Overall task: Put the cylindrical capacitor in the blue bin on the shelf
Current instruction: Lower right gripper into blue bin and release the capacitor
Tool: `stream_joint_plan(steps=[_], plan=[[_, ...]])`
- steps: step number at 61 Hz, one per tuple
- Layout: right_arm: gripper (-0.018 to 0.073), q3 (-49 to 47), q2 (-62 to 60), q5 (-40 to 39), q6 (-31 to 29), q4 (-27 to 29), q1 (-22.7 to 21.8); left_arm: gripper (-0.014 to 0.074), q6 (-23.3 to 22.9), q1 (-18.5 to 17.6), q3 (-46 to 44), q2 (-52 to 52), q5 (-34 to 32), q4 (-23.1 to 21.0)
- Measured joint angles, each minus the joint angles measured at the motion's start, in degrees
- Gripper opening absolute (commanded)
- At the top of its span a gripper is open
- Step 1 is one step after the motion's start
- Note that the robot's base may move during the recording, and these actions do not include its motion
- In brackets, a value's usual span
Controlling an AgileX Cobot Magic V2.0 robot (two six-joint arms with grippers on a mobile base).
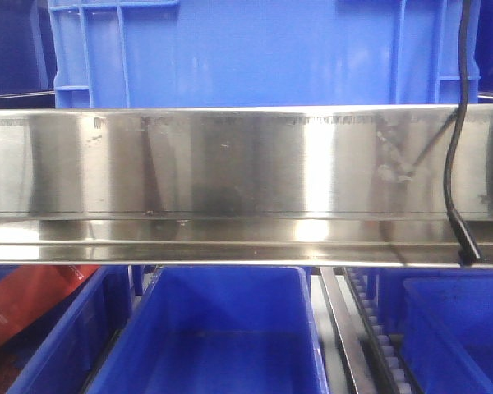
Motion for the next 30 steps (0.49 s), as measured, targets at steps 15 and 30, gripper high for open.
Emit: stream_joint_plan(steps=[15,30], plan=[[0.0152,0.0,-7.98,0.0,-0.01,0.0,0.0,-0.0111,-0.1,0.0,0.0,0.0,-0.12,0.0],[-0.0159,3.08,-20.67,-1.32,0.1,-1.35,0.0,-0.0111,-0.1,0.0,0.0,0.0,-1.67,0.0]])
